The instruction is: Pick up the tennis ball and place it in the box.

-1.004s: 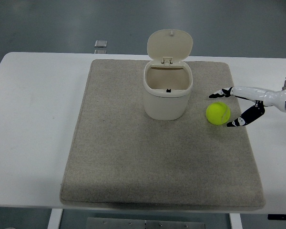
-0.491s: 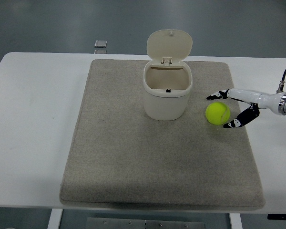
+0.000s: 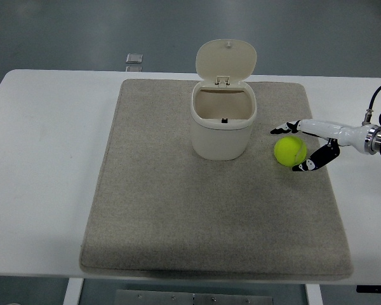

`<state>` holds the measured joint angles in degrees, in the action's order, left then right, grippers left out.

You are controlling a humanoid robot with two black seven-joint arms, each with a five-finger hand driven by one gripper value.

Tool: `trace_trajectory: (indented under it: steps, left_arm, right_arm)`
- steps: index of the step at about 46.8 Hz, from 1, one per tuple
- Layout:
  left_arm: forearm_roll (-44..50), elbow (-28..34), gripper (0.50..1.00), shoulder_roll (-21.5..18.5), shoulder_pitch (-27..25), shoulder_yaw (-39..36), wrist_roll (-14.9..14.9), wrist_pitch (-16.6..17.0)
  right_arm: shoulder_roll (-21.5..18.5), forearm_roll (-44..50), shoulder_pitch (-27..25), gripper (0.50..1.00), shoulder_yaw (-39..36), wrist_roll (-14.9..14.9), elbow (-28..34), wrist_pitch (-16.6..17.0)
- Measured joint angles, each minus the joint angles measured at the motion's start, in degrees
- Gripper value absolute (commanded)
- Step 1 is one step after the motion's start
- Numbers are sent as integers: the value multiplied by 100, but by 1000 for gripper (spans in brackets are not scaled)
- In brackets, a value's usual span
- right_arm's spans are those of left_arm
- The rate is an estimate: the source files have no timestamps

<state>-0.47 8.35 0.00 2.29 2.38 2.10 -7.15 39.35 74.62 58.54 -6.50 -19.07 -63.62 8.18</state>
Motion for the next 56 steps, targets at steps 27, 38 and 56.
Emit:
trace_trajectory:
  steps: [27, 38, 56]
  left_arm:
    - [0, 0, 996, 0, -1, 0, 0, 0]
    - [0, 0, 996, 0, 0, 1, 0, 0]
    - [0, 0, 996, 0, 0, 0, 0, 1]
  right_arm:
    - [-14, 9, 7, 764, 0, -6, 25, 16]
    - [-68, 9, 7, 760, 14, -7, 26, 31]
    - [-68, -26, 57, 500, 0, -1, 17, 121]
